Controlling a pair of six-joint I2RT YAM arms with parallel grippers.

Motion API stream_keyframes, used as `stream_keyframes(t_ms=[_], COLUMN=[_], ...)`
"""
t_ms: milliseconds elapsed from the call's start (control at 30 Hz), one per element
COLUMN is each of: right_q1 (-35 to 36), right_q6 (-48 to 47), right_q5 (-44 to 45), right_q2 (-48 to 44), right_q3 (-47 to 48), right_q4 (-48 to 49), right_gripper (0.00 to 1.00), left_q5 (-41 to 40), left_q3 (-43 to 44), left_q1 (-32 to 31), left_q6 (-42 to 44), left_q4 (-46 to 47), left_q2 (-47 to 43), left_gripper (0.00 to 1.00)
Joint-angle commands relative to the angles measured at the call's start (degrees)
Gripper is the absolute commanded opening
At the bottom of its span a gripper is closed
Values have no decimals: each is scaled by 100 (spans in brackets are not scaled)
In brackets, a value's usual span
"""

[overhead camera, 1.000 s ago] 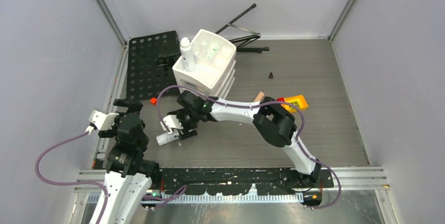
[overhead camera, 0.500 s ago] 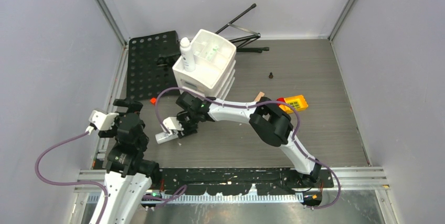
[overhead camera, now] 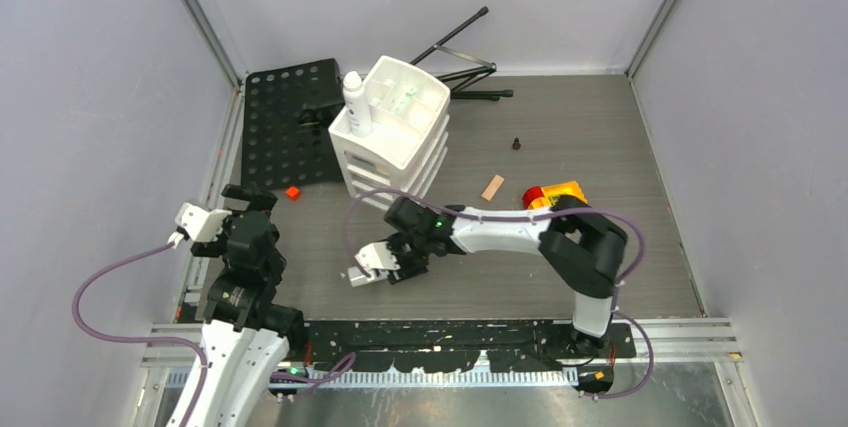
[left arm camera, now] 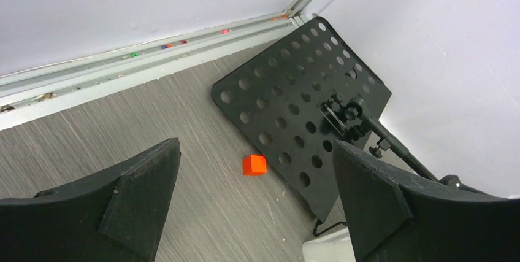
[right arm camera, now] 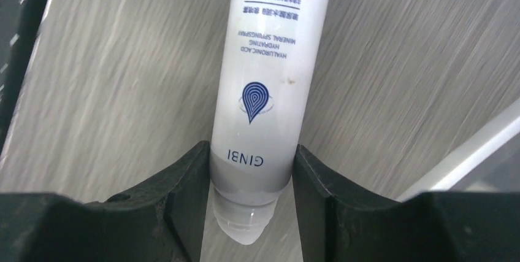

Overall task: Organize the makeup
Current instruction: Move the makeup to the center of the board.

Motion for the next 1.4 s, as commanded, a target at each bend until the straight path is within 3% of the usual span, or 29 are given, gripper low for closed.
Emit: stream_keyframes(t_ms=[0, 200, 400, 600, 800, 900, 1000, 1233, 1367], right_q1=[10, 4, 7, 8, -5, -1, -19, -10, -14], right_q6=[475, 744, 805, 1188, 1641, 2510, 4218, 6933, 7719], right_q5=[868, 1350, 1904, 2041, 2192, 2732, 3161, 3875, 4325], right_q2=[-1169, -1983, -2023, -2341, -2982, -3465, -3842, -3996, -4114], right_q3=[-1077, -2016, -2160, -2484, -2968, -3503, -3985, -4763, -4826], right_q4=[275, 204, 254, 818, 1637, 2935, 4104, 5356, 4838], right_gripper=[26, 34, 47, 72, 81, 81, 76, 47, 37], left_q5=[101, 1006, 2640, 4516, 6207, 6890, 7284, 7440, 6858], left_q3=[5, -287, -535, -537, -1254, -1638, -1838, -1810, -1694], left_q1=[-17, -19, -17, -18, -17, -25, -78, -836, -1578], left_q6=[75, 883, 1369, 1201, 846, 603, 533, 806, 1059], left_q4=[325, 1106, 1473, 1471, 2145, 2733, 3180, 4102, 4167], left_q2=[184, 119, 35, 417, 289, 393, 833, 2159, 2674], left_gripper=[96, 99, 99, 98, 90, 81, 74, 60, 54])
